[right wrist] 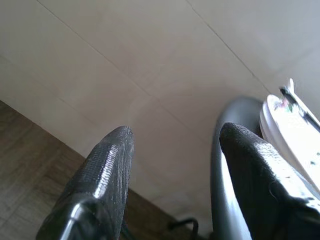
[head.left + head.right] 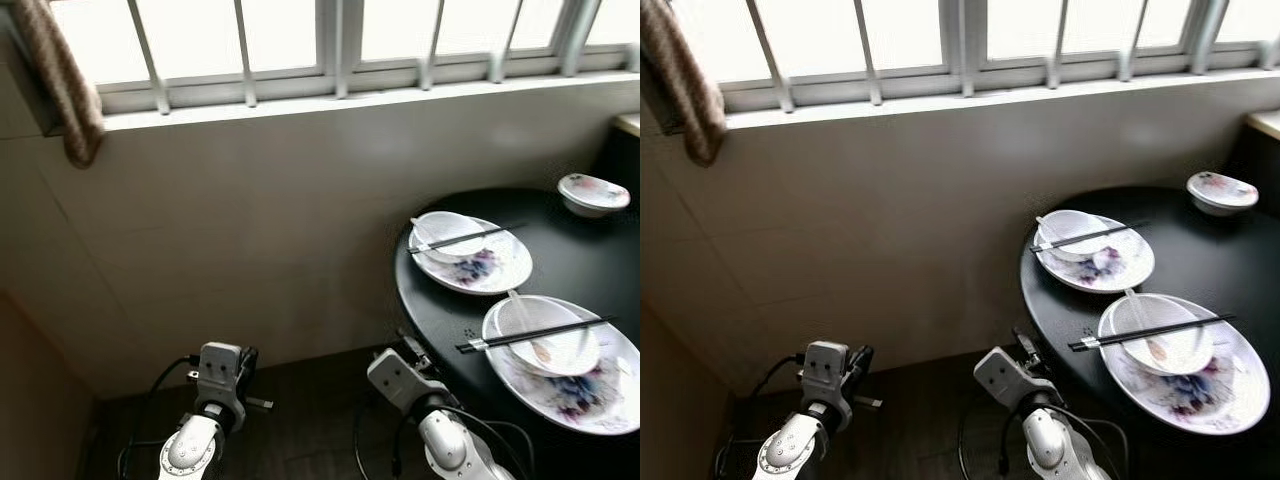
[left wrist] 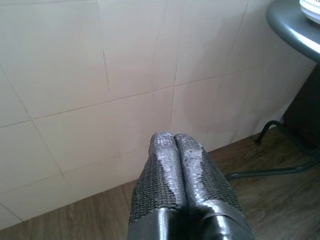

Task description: Kitchen organization

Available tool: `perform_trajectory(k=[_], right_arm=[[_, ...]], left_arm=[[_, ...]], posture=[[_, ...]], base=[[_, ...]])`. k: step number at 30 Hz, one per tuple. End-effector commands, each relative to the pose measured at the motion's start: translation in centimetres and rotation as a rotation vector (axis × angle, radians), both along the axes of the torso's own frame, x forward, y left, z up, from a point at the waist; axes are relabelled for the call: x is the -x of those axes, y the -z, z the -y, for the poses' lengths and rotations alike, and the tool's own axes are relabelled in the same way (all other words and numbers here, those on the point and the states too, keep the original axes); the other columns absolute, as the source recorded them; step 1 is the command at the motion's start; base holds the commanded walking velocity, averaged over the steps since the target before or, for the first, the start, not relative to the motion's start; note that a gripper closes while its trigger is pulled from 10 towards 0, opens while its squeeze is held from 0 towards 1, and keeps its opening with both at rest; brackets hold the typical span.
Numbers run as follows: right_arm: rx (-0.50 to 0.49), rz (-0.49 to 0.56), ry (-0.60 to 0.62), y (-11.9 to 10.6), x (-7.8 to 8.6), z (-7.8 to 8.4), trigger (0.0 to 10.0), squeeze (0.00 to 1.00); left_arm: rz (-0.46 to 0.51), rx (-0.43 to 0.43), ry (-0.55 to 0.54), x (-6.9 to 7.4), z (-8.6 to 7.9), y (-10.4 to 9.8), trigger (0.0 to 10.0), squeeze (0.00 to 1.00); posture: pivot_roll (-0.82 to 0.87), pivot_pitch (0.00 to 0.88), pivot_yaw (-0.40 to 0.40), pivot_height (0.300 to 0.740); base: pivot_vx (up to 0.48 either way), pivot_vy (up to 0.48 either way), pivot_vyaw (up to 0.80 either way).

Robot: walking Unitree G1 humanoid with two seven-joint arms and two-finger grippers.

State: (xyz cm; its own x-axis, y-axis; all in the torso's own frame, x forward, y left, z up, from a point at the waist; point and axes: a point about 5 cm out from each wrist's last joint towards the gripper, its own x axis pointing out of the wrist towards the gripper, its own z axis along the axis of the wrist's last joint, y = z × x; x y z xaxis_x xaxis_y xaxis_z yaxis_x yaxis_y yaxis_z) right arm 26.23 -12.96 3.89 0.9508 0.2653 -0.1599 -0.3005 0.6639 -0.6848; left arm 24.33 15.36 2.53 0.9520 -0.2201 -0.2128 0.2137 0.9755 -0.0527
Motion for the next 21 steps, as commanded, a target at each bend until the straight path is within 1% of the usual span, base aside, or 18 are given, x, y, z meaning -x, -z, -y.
perform_trajectory(k=[1, 2, 3, 4, 5, 6, 8, 9, 10, 11, 12, 13, 14, 17, 19, 21], right_arm=[[0.007, 0.027, -0.039, -0.4, 0.0, -0.5, 10.0, 0.00], [0.010, 0.031, -0.043, -0.5, 0.0, -0.6, 10.0, 0.00], [0.078, 0.094, -0.053, -1.0, -0.1, -0.7, 10.0, 0.00], [0.176, 0.177, -0.046, -1.5, -0.3, -0.7, 10.0, 0.00], [0.298, 0.290, -0.035, -2.2, -0.5, -0.5, 10.0, 0.00], [0.344, 0.330, -0.013, -2.5, -0.6, -0.2, 10.0, 0.00], [0.349, 0.354, 0.038, -2.9, -0.8, 0.6, 10.0, 0.00], [0.355, 0.364, 0.116, -3.0, -0.9, 1.7, 10.0, 0.00], [0.360, 0.365, 0.150, -3.0, -0.9, 2.2, 10.0, 0.00], [0.361, 0.366, 0.157, -3.0, -0.8, 2.4, 10.0, 0.00], [0.342, 0.355, 0.186, -2.9, -0.8, 3.0, 10.0, 0.00], [0.337, 0.342, 0.203, -2.7, -0.8, 3.4, 10.0, 0.00], [0.351, 0.332, 0.207, -2.5, -0.8, 3.4, 10.0, 0.00], [0.348, 0.351, 0.198, -2.9, -1.1, 2.8, 10.0, 0.00], [0.340, 0.344, 0.216, -2.8, -1.0, 3.0, 10.0, 0.00], [0.342, 0.322, 0.217, -2.4, -0.8, 3.3, 10.0, 0.00]], left_arm=[[0.000, 0.001, -0.001, 0.0, 0.1, 0.0, 10.0, 0.00], [-0.001, 0.002, -0.002, 0.0, 0.0, 0.1, 10.0, 0.00], [-0.001, 0.001, -0.001, -0.1, 0.0, 0.1, 10.0, 0.00], [-0.001, 0.001, -0.001, -0.1, 0.0, 0.1, 10.0, 0.00], [-0.002, 0.002, -0.001, -0.1, 0.0, 0.1, 10.0, 0.00], [-0.002, 0.002, -0.001, -0.1, 0.1, 0.1, 10.0, 0.00], [-0.002, 0.003, -0.001, -0.1, 0.1, 0.1, 10.0, 0.00], [0.000, 0.004, -0.003, -0.1, 0.0, 0.1, 10.0, 0.00], [0.001, 0.004, -0.004, -0.1, -0.1, 0.1, 10.0, 0.00], [0.000, 0.003, -0.004, 0.0, -0.1, 0.1, 10.0, 0.00], [-0.005, 0.000, 0.000, -0.1, 0.1, 0.2, 10.0, 0.00], [-0.006, 0.004, 0.001, -0.1, 0.3, 0.1, 10.0, 0.00], [-0.001, 0.015, -0.001, -0.2, 0.4, 0.1, 10.0, 0.00], [0.007, 0.004, -0.011, 0.0, 0.0, 0.1, 10.0, 0.00], [-0.004, 0.001, -0.004, 0.0, 0.1, 0.2, 10.0, 0.00], [-0.007, 0.017, 0.001, -0.1, 0.3, 0.1, 10.0, 0.00]], posture=[[-0.08, 0.000, 0.024, 0.740], [-0.08, 0.000, 0.024, 0.740], [-0.08, 0.000, 0.023, 0.740], [-0.08, 0.000, 0.023, 0.740], [-0.08, 0.000, 0.019, 0.740], [-0.08, 0.000, 0.018, 0.740], [-0.08, 0.000, 0.014, 0.740], [-0.09, 0.000, 0.021, 0.740], [-0.09, 0.000, 0.022, 0.740], [-0.07, 0.000, 0.022, 0.740], [-0.07, 0.000, 0.015, 0.740], [-0.06, 0.000, 0.002, 0.740], [-0.06, 0.000, -0.006, 0.740], [-0.10, 0.000, 0.020, 0.740], [-0.09, 0.000, 0.019, 0.740], [-0.07, 0.000, 0.003, 0.740]], base=[[0.000, 0.000, 0.00], [0.000, 0.000, 0.00], [0.000, 0.000, 0.00], [0.000, 0.000, 0.00], [0.000, 0.000, 0.00], [0.000, 0.000, 0.00], [0.000, 0.000, 0.00], [0.000, 0.000, 0.00], [0.000, 0.000, 0.00], [0.000, 0.000, 0.00], [0.000, 0.000, 0.00], [0.000, 0.000, 0.00], [0.000, 0.000, 0.00], [0.000, 0.000, 0.00], [0.000, 0.000, 0.00], [0.000, 0.000, 0.00]])
